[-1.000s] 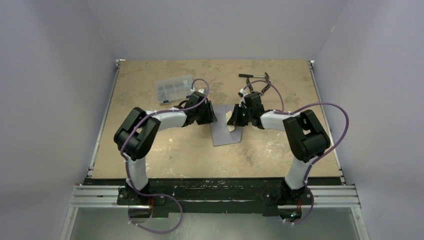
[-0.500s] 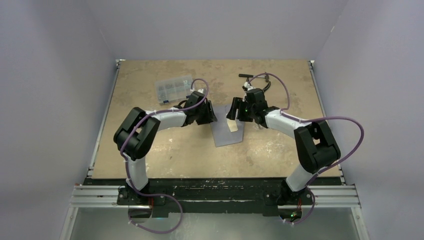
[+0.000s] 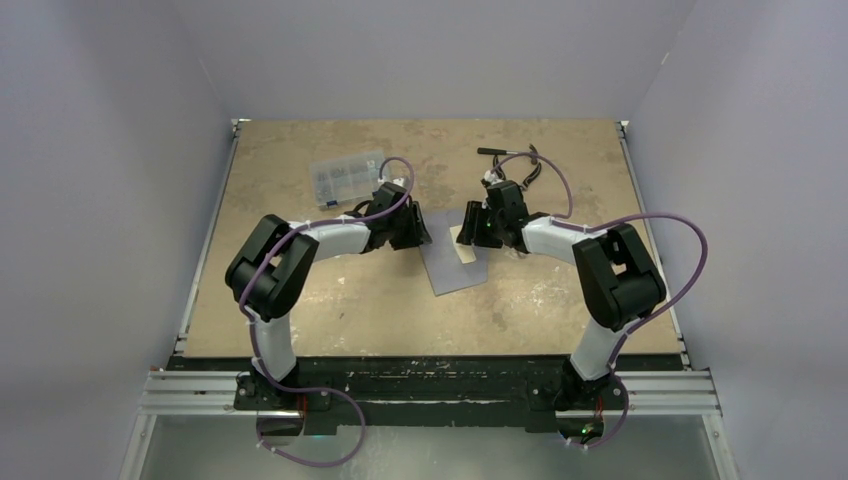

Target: Place the letter into the envelope and seal it

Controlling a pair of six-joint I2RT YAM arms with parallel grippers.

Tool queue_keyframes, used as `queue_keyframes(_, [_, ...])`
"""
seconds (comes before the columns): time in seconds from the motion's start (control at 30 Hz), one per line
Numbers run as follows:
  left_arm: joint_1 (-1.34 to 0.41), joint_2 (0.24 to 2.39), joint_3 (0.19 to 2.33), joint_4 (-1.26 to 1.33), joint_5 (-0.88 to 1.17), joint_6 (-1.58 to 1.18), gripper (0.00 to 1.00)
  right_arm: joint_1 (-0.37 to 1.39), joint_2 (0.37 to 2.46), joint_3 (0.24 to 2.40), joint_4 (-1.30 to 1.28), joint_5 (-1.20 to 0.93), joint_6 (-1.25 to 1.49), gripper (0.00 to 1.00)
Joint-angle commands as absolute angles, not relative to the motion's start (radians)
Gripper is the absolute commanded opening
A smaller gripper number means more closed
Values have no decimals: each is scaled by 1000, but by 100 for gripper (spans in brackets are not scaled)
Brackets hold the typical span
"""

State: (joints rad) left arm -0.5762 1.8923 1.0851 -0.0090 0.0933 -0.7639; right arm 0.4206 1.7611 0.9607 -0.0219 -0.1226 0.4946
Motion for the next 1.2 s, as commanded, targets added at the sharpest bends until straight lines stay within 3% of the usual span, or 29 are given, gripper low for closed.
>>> queue_keyframes(0.0, [-572, 1947, 1032, -109, 134, -752, 35, 425, 1786, 965, 34, -141, 499, 51])
queue_keyframes(0.1, [-572, 1972, 1036, -93, 167, -755, 28, 425, 1794, 957, 52, -173, 510, 43])
queue_keyframes(0.37, [-572, 2007, 1050, -77, 190, -759, 26, 423, 1809, 944, 78, -237, 518, 34])
queue_keyframes(0.57, [-571, 2019, 1058, -74, 193, -757, 26, 424, 1807, 933, 116, -307, 535, 36])
queue_keyframes(0.9, [-569, 2033, 1101, -107, 166, -709, 28, 423, 1819, 944, 145, -337, 541, 49])
queue_keyframes(1.0, [-565, 2016, 1120, -148, 116, -697, 33, 422, 1789, 951, 119, -308, 544, 49])
queue_keyframes(1.17, [-539, 1939, 1149, -232, 37, -679, 53, 421, 1631, 969, 51, -193, 505, 51])
